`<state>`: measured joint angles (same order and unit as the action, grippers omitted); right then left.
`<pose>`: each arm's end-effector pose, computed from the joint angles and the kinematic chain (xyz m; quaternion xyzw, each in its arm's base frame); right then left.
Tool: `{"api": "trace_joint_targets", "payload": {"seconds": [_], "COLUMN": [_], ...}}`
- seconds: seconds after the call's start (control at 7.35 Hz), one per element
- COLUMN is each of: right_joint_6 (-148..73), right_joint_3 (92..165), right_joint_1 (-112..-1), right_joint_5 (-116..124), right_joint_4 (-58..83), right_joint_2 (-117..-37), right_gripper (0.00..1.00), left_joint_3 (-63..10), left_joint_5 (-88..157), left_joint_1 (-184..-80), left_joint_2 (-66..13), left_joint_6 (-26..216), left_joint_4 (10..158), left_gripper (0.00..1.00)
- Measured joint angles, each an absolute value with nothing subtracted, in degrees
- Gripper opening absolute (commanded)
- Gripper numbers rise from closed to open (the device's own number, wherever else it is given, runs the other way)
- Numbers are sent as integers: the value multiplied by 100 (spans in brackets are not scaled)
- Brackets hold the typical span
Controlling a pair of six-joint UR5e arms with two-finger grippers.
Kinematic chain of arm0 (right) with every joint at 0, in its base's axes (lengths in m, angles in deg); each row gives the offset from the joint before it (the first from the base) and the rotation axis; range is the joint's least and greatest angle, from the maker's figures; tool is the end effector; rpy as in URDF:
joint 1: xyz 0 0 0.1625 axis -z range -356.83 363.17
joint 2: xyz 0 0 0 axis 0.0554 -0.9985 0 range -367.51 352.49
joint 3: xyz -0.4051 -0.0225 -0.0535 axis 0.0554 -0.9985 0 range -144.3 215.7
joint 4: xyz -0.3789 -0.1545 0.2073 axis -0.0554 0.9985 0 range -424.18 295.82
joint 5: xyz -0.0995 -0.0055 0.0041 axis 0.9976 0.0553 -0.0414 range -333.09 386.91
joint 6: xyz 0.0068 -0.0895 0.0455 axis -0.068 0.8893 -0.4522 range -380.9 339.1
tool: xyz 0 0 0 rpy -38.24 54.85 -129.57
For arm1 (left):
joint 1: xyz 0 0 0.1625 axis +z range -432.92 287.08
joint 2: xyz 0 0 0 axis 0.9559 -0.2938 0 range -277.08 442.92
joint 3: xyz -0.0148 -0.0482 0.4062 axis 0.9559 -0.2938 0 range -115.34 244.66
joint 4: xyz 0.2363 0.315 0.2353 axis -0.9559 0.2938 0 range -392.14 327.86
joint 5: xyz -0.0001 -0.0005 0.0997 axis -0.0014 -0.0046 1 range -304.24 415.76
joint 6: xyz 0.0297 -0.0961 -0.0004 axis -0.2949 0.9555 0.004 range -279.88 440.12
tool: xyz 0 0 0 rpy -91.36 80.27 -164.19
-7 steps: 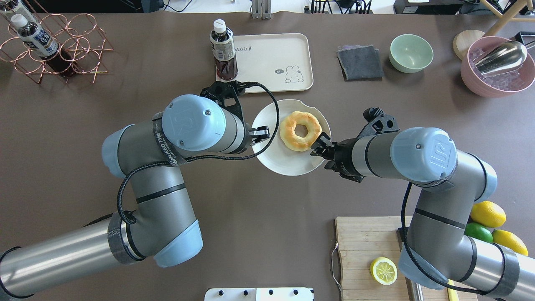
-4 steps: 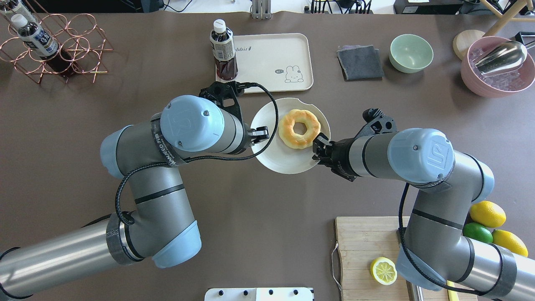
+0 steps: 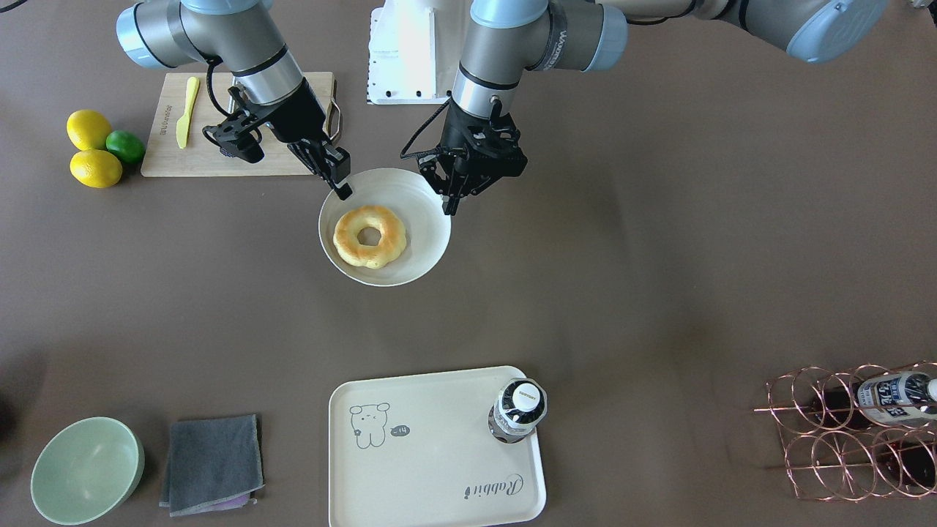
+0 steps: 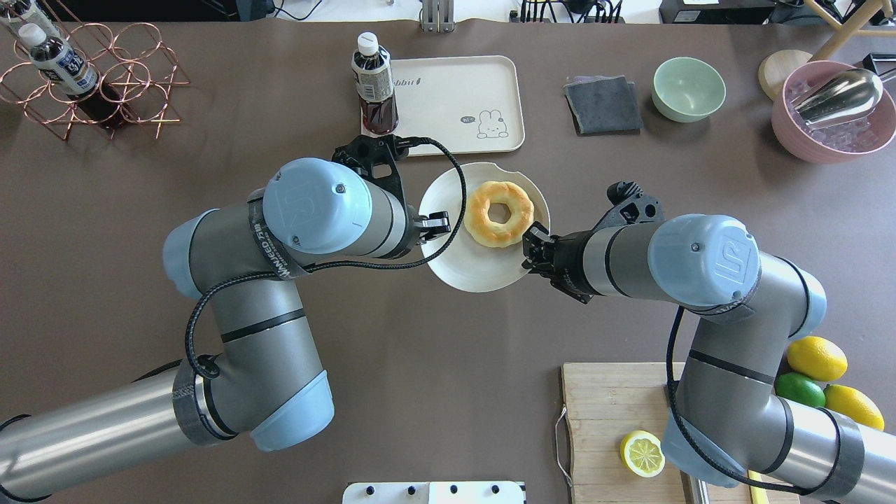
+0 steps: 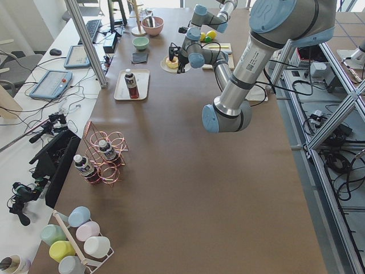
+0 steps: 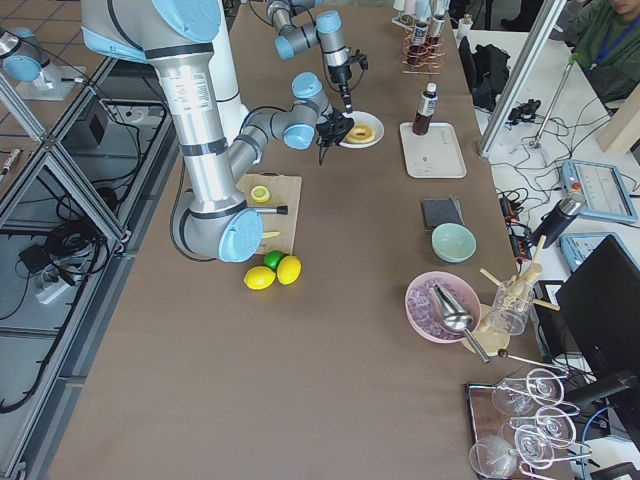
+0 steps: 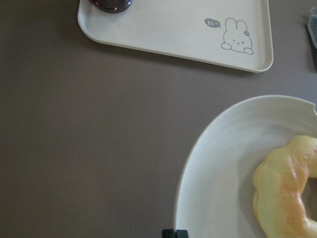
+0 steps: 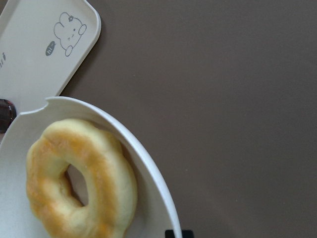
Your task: Place donut on tray
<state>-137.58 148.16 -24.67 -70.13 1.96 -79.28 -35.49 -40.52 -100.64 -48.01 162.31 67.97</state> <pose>-0.4686 -0.3843 0.2178 -0.0465 -0.5335 0.3575 0.7651 0.5446 -0.4245 0.0910 0.1102 0.4984 -0.1212 0.8513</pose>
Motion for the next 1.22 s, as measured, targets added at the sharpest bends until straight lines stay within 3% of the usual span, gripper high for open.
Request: {"api": "trace_joint_targets", "payload": {"seconds": [0.41, 0.82, 1.22], "right_joint_6": [-13761, -14054, -14979], "right_joint_3": [14833, 14798, 13841], "right_joint_1": [-2469, -2549, -3097], "right_joint_5": [-7015, -7003, -6988], "right_joint_4": [167, 159, 217], "right_joint_2": [-7941, -7920, -7200], "right_gripper": [0, 0, 0], "left_joint_3": [-4094, -4578, -4740], "left_joint_5": [-4172, -5104, -5996], "left_joint_1": [-10171, -10914, -11789], "left_joint_2": [-4348, -3622, -2864], "left_joint_6": [15814, 14957, 13607], "left_joint_4": [6785, 6812, 6887], "left_gripper": [99, 99, 99]}}
